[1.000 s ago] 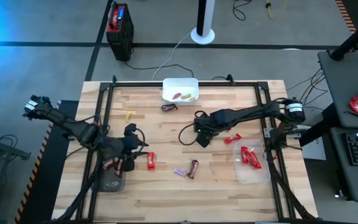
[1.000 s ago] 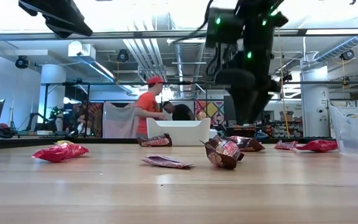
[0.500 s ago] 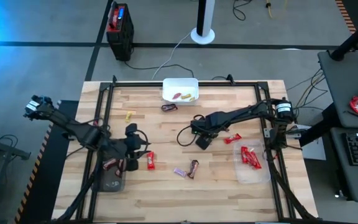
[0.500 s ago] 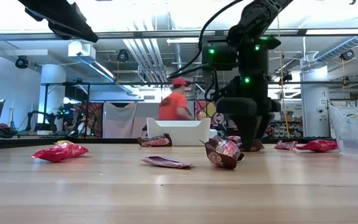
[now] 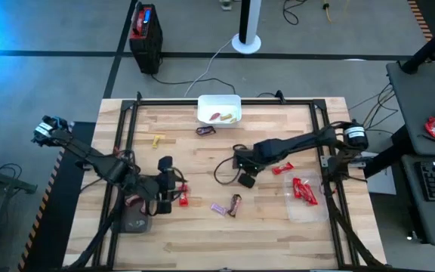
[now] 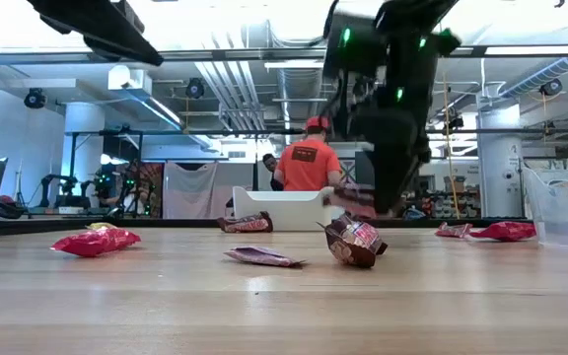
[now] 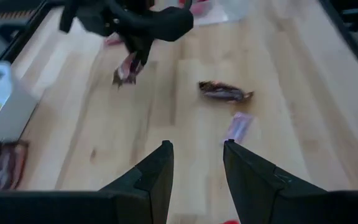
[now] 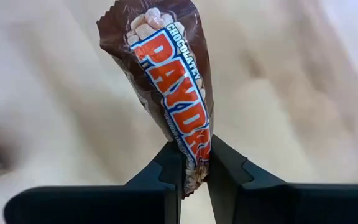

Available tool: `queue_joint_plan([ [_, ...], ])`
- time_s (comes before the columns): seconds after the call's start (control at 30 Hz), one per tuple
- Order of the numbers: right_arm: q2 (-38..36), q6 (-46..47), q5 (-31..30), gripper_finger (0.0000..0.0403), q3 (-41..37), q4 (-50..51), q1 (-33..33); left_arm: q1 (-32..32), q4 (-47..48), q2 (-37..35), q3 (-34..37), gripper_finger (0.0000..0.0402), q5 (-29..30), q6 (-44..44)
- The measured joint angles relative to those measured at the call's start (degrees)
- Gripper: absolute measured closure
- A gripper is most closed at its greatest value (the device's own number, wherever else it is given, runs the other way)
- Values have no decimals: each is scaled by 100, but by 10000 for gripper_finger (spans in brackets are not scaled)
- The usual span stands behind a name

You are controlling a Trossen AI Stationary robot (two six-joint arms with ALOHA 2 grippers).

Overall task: Sort candy by brand, put in halloween buckets
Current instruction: Put the brown chocolate bar into the black bin

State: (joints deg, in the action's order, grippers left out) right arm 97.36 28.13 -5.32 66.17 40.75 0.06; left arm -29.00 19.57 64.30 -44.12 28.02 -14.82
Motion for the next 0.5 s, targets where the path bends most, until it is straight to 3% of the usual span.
queue_joint_plan([
  [0.3, -163, -661, 1369, 369, 0, -2139, 781, -52, -1276, 958, 4, 272, 9, 934],
  [0.5, -144, -797, 1542, 371, 0, -2613, 959, -59, -1834, 1431, 7, 236, 598, 1105],
])
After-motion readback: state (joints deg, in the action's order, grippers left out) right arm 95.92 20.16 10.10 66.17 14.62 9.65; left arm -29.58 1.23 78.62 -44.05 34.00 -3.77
